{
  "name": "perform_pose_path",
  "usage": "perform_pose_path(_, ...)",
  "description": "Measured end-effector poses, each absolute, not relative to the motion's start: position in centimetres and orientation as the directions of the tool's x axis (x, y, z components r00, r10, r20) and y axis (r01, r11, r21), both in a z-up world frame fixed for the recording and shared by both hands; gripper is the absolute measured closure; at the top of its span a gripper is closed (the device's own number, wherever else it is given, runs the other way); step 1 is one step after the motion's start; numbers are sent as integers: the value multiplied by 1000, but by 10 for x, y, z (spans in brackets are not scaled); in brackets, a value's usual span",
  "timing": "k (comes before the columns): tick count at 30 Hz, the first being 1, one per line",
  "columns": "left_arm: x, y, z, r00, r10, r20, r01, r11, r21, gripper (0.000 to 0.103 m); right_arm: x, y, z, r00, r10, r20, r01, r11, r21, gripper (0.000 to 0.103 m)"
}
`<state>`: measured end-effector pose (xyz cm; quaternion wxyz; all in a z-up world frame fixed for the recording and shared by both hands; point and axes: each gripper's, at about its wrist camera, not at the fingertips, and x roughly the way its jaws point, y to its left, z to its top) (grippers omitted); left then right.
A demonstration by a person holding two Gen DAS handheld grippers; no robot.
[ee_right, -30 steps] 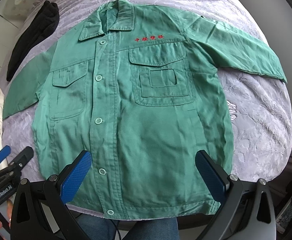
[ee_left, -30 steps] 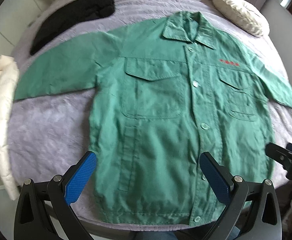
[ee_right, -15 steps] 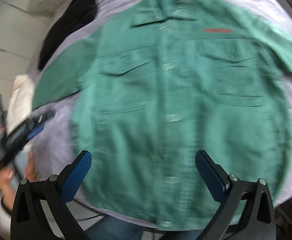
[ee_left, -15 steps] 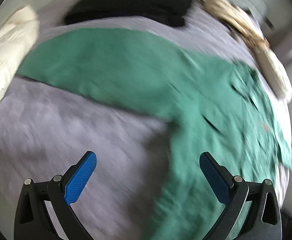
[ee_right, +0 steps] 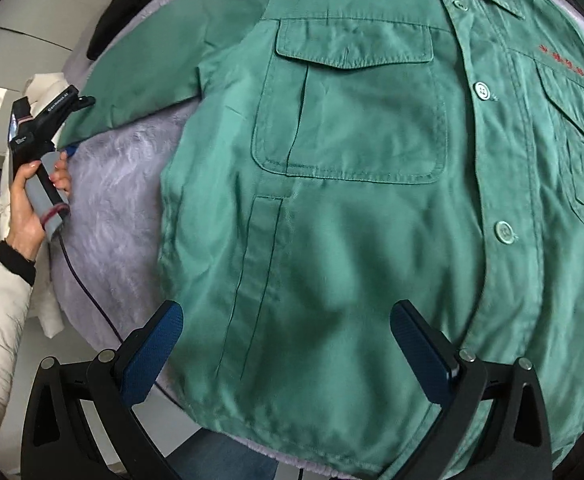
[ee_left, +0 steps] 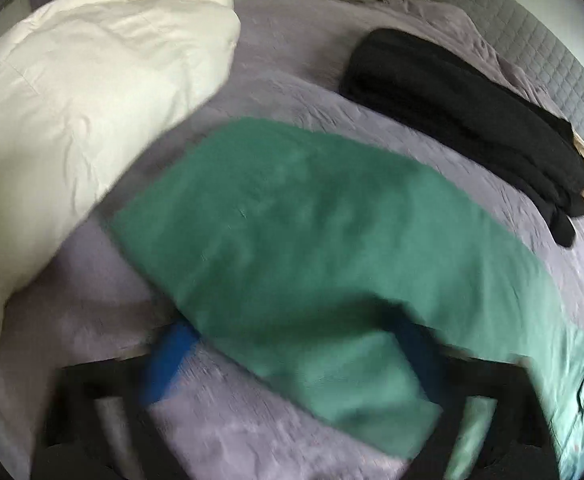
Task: Fold large clothes
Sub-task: 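Reach the left tool to the jacket sleeve and close on its cuff, then fold the held sleeve across the jacket body with the left tool, then open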
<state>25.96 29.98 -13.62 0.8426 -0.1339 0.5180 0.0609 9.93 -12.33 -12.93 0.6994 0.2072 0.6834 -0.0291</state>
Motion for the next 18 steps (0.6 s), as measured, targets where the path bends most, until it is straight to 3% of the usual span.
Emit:
perform_pose_path(1, 260, 299, -136, 458, -46, -888, -229, 959, -168, 81, 101, -123, -131, 64, 235, -970, 326, 914, 243, 0)
perform_pose_path(2, 261, 298, -134, 466, -66, -882, -213, 960, -184, 94, 101, -122, -130, 69, 232, -970, 326, 914, 242, 0)
perform_pose_path(3, 263, 299, -129, 478, -78, -875, -199, 960, -194, 99, 101, -122, -130, 81, 229, -970, 327, 913, 243, 0)
perform_pose_path(10, 239, 243, -42, 622, -235, -747, 61, 965, -254, 99, 99, -135, -122, 192, 201, -961, 344, 903, 257, 0)
perform_pose_path(15, 202, 138, 28, 629, -450, -634, 369, 891, -266, 99, 90, -167, -116, 276, 179, -944, 387, 879, 279, 0)
perform_pose_path(18, 171, 50, 46, 563, -552, -616, 533, 811, -241, 99, 81, -194, -107, 318, 156, -935, 430, 855, 289, 0)
